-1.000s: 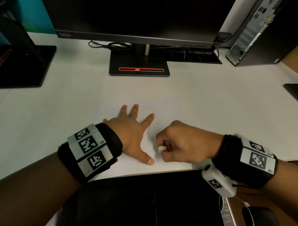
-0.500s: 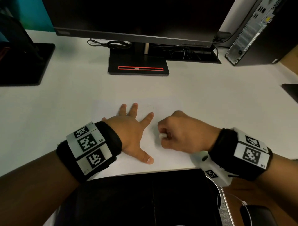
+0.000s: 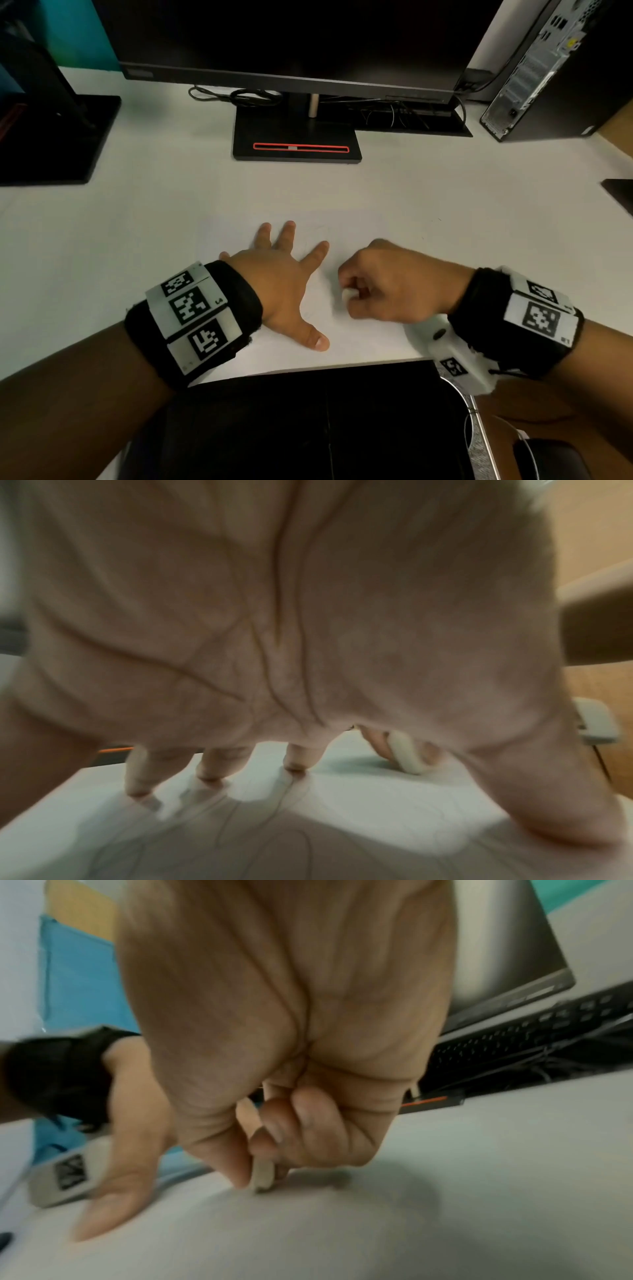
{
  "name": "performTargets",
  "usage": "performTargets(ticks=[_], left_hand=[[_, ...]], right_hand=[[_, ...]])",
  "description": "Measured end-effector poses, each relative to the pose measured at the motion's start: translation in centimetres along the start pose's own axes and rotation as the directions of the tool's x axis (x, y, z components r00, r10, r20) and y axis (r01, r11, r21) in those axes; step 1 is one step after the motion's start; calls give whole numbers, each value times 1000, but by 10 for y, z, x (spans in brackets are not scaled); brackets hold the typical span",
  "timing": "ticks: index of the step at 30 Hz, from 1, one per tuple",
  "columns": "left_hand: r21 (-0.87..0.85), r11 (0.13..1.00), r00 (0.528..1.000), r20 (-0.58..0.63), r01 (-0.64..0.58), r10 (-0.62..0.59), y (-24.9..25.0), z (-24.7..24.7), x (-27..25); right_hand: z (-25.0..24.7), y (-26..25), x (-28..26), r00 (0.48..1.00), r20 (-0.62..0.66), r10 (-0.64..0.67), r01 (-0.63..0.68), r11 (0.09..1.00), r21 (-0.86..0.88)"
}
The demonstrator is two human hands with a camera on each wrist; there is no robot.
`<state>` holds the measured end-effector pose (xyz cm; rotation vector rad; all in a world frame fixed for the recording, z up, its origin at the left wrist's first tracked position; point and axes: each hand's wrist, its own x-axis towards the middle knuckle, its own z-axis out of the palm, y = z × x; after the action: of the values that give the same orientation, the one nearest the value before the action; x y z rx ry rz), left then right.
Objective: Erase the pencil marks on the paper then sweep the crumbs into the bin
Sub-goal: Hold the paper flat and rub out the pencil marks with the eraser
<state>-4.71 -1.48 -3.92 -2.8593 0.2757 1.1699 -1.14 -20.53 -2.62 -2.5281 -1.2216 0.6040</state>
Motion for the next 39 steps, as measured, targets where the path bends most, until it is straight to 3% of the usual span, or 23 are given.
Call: performTargets(ticks=[3, 7, 12, 16, 19, 21, 25, 29, 33, 36, 39], left_hand=[[-6, 1000, 1000, -3, -3, 3, 0, 1, 0], [-4, 1000, 1000, -3, -6, 6, -1, 2, 1], [-8, 1000, 1000, 5, -4, 4, -1, 1, 0], [-2, 1000, 1000, 5, -7, 7, -1, 2, 0], [-2, 1000, 1000, 6, -3, 3, 0, 1, -1], [-4, 1000, 1000, 7, -3, 3, 0, 1, -2], [-4, 1000, 1000, 7, -6, 6, -1, 2, -1], [-1, 1000, 1000, 15, -2, 2, 1, 0, -1], [3, 1000, 1000, 11, -5, 5, 0, 2, 0], [-2, 1000, 1000, 11, -4, 4, 0, 1, 0], [-2, 1000, 1000, 13, -3, 4, 0, 1, 0]], right_hand=[[1, 3, 4, 995, -96, 2, -6, 999, -37], [10, -12, -2, 996, 39, -78, 77, 997, 20], [-2, 9, 9, 996, -88, 23, -26, 999, -29], [5, -7, 2, 997, 54, -57, 55, 998, 39], [-5, 12, 9, 999, -39, 37, -37, 999, 4], [-2, 10, 9, 997, -74, 27, -28, 1000, -13], [6, -3, 3, 998, 36, -50, 48, 998, 41], [-2, 9, 12, 997, -67, 34, -34, 999, -5], [6, -6, 5, 997, 45, -56, 54, 998, 40], [-4, 11, 13, 998, -45, 36, -36, 999, 8], [1, 4, 14, 999, -53, -4, 5, 1000, 3]])
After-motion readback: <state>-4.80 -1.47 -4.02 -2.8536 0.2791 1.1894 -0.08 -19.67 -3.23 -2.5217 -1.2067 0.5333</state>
